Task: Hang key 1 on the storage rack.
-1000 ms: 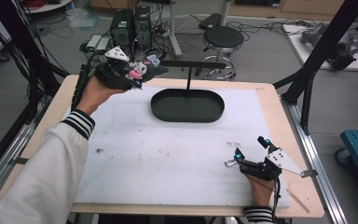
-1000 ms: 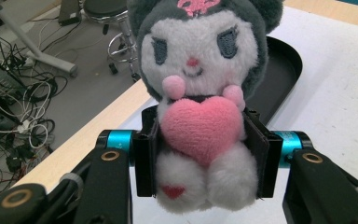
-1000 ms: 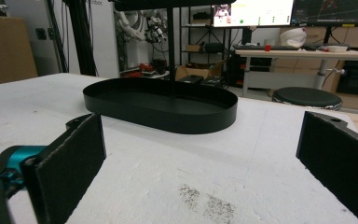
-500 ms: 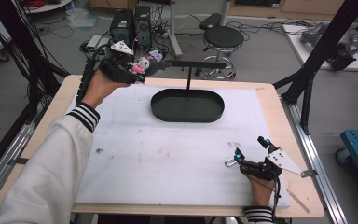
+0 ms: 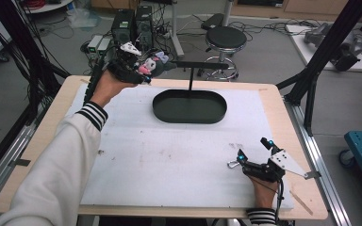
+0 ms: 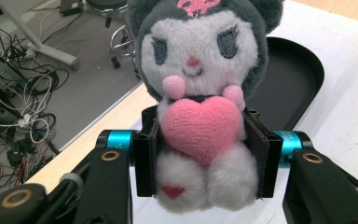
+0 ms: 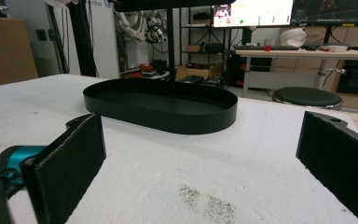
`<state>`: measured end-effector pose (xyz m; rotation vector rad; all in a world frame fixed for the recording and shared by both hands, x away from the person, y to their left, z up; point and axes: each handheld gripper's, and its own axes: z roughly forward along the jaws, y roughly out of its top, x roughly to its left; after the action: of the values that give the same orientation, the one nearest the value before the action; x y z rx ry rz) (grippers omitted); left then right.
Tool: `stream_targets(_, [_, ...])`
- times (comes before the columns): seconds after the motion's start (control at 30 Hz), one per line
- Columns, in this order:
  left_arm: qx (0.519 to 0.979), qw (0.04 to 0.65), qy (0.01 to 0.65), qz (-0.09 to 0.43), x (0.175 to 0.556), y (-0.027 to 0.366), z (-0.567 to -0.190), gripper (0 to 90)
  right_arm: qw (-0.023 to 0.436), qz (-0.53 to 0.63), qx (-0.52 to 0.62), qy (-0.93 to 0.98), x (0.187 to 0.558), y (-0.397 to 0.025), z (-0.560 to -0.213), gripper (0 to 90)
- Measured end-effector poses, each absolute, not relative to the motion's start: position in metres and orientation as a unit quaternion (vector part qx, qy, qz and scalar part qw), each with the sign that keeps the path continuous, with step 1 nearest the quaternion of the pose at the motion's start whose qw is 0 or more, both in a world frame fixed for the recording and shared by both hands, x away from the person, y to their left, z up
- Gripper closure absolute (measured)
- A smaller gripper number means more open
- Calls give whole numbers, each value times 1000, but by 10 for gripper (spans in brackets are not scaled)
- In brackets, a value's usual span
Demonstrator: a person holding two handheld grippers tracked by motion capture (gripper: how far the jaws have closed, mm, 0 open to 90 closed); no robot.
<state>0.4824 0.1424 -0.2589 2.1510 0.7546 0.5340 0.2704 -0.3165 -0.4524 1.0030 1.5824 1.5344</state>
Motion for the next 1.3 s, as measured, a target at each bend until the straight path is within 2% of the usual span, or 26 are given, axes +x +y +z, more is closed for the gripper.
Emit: stream_targets(1.3, [838, 394, 308, 220, 507, 123, -262, 542, 348, 595, 391, 611, 270, -317, -452, 5])
